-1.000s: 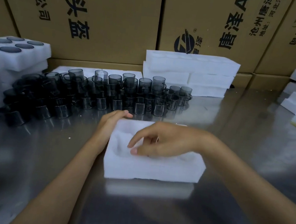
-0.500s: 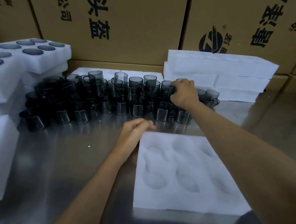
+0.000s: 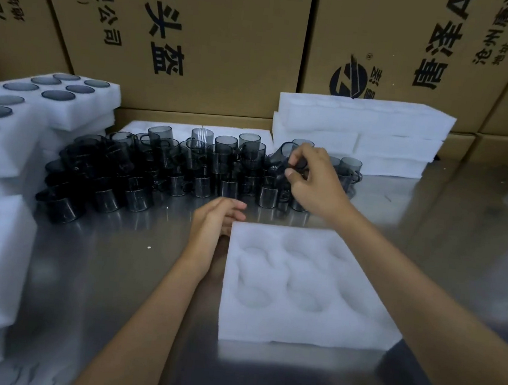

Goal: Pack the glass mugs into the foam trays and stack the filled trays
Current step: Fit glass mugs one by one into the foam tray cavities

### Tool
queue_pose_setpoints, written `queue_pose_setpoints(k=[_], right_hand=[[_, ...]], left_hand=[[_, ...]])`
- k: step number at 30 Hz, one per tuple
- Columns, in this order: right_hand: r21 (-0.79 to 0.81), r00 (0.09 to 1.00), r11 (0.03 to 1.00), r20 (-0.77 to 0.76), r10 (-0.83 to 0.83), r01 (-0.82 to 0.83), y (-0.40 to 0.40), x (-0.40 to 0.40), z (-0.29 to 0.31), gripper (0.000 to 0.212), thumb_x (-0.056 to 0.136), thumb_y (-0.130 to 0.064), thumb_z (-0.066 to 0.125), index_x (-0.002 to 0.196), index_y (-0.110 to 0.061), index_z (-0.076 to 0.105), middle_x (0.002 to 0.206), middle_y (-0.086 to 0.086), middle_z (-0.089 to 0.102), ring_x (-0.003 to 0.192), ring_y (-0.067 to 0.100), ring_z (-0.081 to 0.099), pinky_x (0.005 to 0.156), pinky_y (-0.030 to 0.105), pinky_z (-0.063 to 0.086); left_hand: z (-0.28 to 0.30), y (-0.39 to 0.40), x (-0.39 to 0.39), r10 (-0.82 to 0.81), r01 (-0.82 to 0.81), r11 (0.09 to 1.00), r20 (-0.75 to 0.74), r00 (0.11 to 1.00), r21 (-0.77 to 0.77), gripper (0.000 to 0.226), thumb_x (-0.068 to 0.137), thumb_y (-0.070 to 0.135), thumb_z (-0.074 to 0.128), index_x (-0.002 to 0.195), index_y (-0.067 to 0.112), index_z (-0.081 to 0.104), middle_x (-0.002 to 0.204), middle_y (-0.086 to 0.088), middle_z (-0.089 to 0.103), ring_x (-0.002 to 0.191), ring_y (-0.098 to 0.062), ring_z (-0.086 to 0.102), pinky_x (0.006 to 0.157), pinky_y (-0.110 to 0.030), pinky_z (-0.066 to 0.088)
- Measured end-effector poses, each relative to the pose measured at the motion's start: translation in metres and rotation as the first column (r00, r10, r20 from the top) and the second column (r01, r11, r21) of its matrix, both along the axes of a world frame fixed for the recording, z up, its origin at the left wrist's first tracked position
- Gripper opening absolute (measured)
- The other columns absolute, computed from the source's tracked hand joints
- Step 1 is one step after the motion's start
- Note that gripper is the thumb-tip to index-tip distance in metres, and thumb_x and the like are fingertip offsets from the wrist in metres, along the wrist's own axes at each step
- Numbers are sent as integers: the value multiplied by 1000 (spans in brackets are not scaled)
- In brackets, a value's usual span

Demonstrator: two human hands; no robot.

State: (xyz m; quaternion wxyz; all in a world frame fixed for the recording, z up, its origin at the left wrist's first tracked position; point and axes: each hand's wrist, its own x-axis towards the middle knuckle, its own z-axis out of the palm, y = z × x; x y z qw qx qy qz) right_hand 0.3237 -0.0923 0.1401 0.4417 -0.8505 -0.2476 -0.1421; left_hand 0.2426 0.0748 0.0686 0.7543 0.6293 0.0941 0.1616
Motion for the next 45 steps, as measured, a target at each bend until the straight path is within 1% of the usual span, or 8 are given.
queue_pose_setpoints(k=[5, 10, 15, 19, 26, 36, 41, 45], right_hand=[[52, 989, 990, -62, 135, -132, -19, -62, -5, 22, 91, -3, 59, 92, -23, 51, 104, 3, 47, 90, 26, 53, 87, 34, 44], [102, 954, 958, -111, 277, -266, -27, -99, -13, 35, 92, 0, 59, 110, -27, 46, 114, 4, 53, 102, 32, 59, 93, 46, 50], [271, 900, 896, -165, 403, -352, -28, -120, -20, 69, 92, 9, 57, 143, -31, 33, 138, -1, 51, 129, 6, 50, 108, 23, 41], [323, 864, 864, -198, 462, -387, -32, -130, -29, 75, 93, 15, 52, 151, -26, 27, 151, -4, 44, 140, 2, 40, 110, 16, 35], [198, 928, 948, -232, 293, -250, -28, -128, -38, 53, 95, -3, 62, 142, -24, 48, 137, -9, 58, 129, 6, 52, 110, 40, 42], [17, 923, 952, -242, 299, -305, -27, -130, -42, 57, 103, -20, 50, 149, -48, 31, 147, -24, 45, 136, -6, 38, 101, 5, 31], [-101, 943, 962, -247, 222, -253, -25, -129, -44, 54, 104, -27, 45, 151, -47, 28, 153, -10, 41, 144, 13, 31, 118, 37, 27], [-246, 961, 941, -204, 185, -234, -21, -129, -46, 53, 106, -27, 39, 156, -35, 21, 153, -5, 42, 149, 9, 15, 114, 26, 15]], left_hand=[[17, -5, -10, 24, -27, 999, 76, 997, 46, 17, 90, 16, 59, 89, 14, 75, 94, -8, 76, 88, -22, 69, 85, -35, 50], [29, -16, -49, -193, 151, 962, 175, 965, 227, 31, 84, 16, 67, 115, 20, 71, 113, 1, 72, 110, -13, 66, 87, -21, 50], [29, -13, -78, -208, 90, 857, 180, 961, 507, 61, 85, 10, 75, 140, 25, 52, 127, 2, 63, 124, -10, 56, 107, -35, 44], [27, -20, -88, -158, -17, 796, 235, 959, 605, 58, 79, 11, 81, 130, 26, 59, 124, 10, 62, 121, -6, 54, 107, -37, 42], [20, -14, -92, -43, -95, 807, 219, 975, 582, 54, 67, 19, 90, 113, 28, 63, 113, 18, 66, 114, -1, 57, 101, -30, 44], [23, -4, -93, -95, -25, 717, 133, 987, 696, 65, 69, 27, 89, 126, 39, 59, 121, 20, 62, 117, -7, 52, 104, -35, 41], [20, -1, -95, -156, 107, 803, 34, 987, 586, 42, 88, 39, 71, 127, 47, 58, 126, 25, 59, 130, -11, 45, 113, -45, 35], [13, -2, -92, -118, 102, 822, -7, 993, 560, 33, 97, 46, 54, 130, 49, 57, 127, 28, 52, 135, -4, 35, 118, -41, 25]])
